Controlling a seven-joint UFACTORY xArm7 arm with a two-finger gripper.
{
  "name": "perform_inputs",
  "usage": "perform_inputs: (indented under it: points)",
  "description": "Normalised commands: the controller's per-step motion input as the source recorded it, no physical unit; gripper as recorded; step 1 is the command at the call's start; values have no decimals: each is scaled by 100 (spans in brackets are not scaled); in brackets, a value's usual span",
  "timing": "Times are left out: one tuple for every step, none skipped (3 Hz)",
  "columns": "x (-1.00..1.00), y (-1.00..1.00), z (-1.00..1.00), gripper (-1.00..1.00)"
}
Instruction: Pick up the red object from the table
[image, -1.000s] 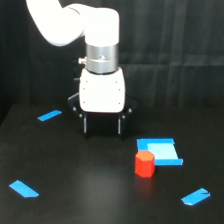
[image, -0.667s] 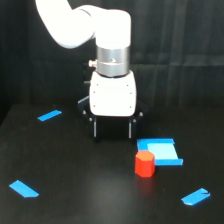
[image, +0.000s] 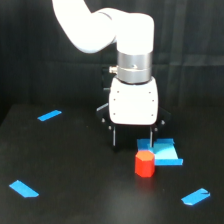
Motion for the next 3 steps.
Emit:
perform_inputs:
  points:
    - [35, -72, -3, 94]
    - [8, -58, -12, 95]
    - [8, -38, -1, 95]
